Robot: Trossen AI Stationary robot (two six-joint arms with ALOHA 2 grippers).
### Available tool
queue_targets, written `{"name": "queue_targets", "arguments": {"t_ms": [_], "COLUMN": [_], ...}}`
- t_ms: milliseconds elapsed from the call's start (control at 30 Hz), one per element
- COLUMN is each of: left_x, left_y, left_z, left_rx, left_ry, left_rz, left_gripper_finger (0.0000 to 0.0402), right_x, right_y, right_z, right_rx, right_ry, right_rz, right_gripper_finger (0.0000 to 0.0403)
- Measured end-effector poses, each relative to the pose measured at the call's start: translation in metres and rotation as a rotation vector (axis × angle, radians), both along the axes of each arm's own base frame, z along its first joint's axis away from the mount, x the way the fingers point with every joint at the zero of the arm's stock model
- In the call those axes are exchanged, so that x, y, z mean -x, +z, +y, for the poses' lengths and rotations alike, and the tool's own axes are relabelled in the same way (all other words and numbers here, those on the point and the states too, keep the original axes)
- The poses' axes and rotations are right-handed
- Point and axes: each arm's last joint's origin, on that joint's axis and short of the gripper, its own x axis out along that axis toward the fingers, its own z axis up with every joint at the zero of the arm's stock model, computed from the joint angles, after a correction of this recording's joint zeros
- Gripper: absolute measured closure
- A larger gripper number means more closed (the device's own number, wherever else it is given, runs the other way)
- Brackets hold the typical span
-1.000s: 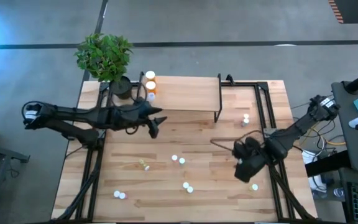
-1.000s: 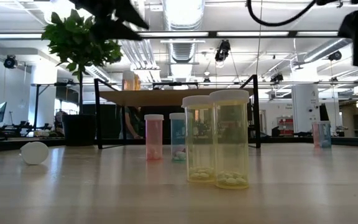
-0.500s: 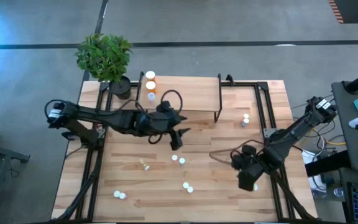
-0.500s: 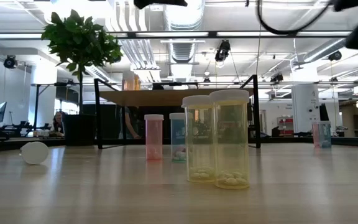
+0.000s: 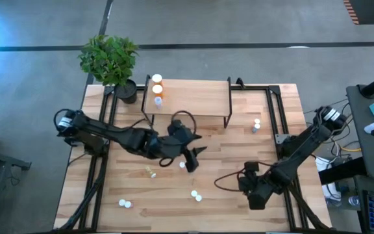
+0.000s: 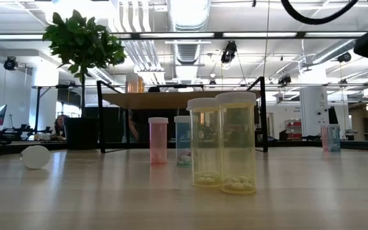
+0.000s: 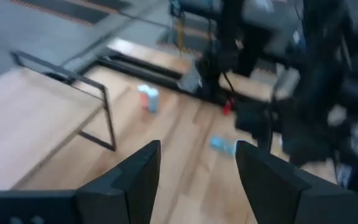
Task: Pick and place medicine bottles onto shelf by color
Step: Put the yellow pill bottle on the shelf
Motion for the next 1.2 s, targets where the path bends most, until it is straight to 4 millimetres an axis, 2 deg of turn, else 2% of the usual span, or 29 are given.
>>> {"name": "queue_targets", "arguments": {"t_ms": [133, 300, 500, 600, 700, 800, 900, 1000, 1200], "left_x": [0.017, 0.026, 0.057, 0.068, 0.077, 0.088, 0.093, 0.094, 0.096], "left_y": [0.023, 0.030, 0.051, 0.043, 0.034, 0.028, 0.015, 0.000, -0.018], "left_z": [0.004, 0.003, -0.007, -0.016, -0.025, -0.033, -0.041, -0.045, -0.050], "left_rx": [-0.016, -0.026, -0.012, -0.031, -0.020, 0.001, 0.036, 0.062, 0.083], "left_ry": [0.067, 0.038, 0.001, -0.043, -0.080, -0.109, -0.121, -0.117, -0.116], "left_rz": [-0.080, -0.088, -0.140, -0.078, -0.058, -0.059, -0.036, -0.007, 0.030], "left_gripper_finger": [0.0208, 0.0208, 0.0208, 0.0208, 0.0208, 0.0208, 0.0208, 0.0208, 0.0208], "right_x": [0.001, -0.004, -0.017, -0.029, -0.043, -0.057, -0.073, -0.088, -0.116], "right_y": [-0.005, -0.015, -0.034, -0.037, -0.046, -0.062, -0.084, -0.105, -0.122], "right_z": [0.003, 0.008, 0.020, 0.031, 0.040, 0.050, 0.061, 0.067, 0.077], "right_rx": [0.022, 0.030, -0.005, -0.064, -0.047, -0.032, -0.045, -0.017, 0.066], "right_ry": [0.023, 0.013, -0.101, -0.153, -0.201, -0.214, -0.145, -0.122, -0.196], "right_rz": [0.018, 0.017, -0.012, -0.075, -0.225, -0.367, -0.453, -0.497, -0.516], "right_gripper_finger": [0.0177, 0.0177, 0.0177, 0.0177, 0.0177, 0.0177, 0.0177, 0.0177, 0.0177]}}
